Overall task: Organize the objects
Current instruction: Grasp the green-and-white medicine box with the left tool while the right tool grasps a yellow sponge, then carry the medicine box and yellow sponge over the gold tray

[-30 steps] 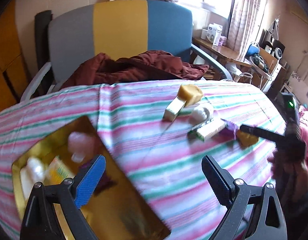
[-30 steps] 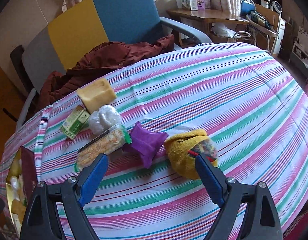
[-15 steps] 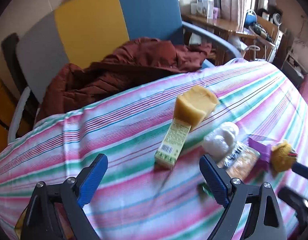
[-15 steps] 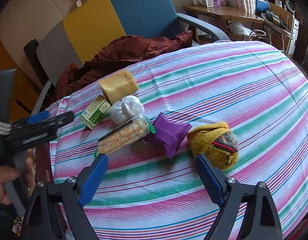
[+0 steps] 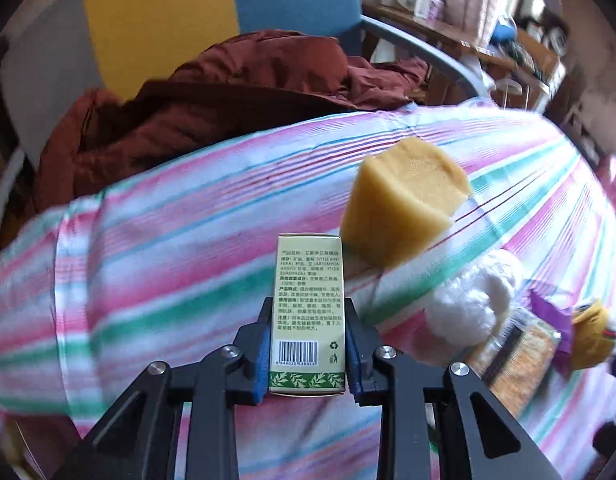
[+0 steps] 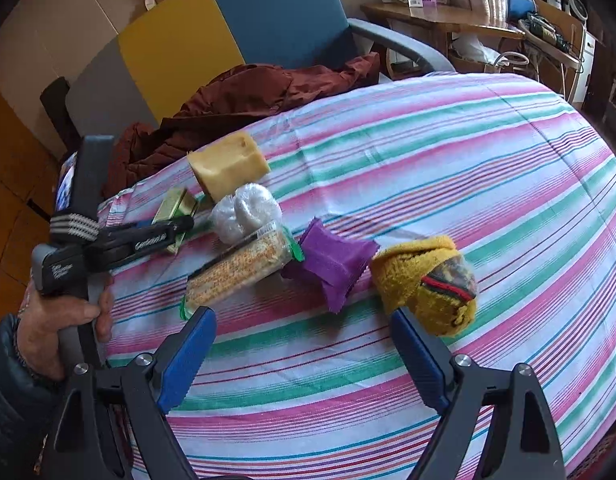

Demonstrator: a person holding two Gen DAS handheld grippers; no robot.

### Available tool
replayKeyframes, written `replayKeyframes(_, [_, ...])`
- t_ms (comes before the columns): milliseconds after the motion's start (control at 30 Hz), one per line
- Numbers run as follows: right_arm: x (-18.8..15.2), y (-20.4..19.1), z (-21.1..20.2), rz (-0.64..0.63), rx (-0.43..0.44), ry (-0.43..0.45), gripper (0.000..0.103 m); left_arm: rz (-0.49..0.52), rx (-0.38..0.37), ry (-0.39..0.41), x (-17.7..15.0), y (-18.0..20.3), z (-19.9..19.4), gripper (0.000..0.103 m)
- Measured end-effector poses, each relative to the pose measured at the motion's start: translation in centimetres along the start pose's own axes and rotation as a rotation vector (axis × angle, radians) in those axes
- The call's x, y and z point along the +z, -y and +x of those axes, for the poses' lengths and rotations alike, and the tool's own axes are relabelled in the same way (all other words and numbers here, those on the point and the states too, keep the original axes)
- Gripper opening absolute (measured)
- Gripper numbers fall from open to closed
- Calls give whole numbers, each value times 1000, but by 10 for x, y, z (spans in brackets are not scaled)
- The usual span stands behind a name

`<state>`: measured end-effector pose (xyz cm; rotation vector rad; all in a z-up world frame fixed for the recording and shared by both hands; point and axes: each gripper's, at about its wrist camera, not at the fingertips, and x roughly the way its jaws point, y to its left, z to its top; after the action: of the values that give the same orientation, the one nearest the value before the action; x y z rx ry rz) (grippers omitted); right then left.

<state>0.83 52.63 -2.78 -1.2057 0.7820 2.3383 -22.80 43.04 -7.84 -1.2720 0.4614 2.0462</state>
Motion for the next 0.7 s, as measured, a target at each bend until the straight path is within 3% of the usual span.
replayKeyframes(67, [12,-8,1,-33,23,-1,90,-32,-19,5,-8,-6,-11,30])
replayKeyframes(233, [56,-42,22,-196,-22,38,90,-110,-67,52,-30,-20,-46,30])
replayKeyframes(467, [101,-95,100,-422,-46,-12,94,-170,-106,97,-58,-36,-88,30])
replayKeyframes(600, [114,-107,139,-475,-142,-42,94,-195,-120,116,-70,-43,-108,30])
replayKeyframes(667, [117,-102,149,-440,-107,-81,92,-199,-126,128,-73,-43,-117,30])
replayKeyframes(700, [117,-100,148,-425,-86,-85,78,-201,-126,134,-75,-44,-121,30])
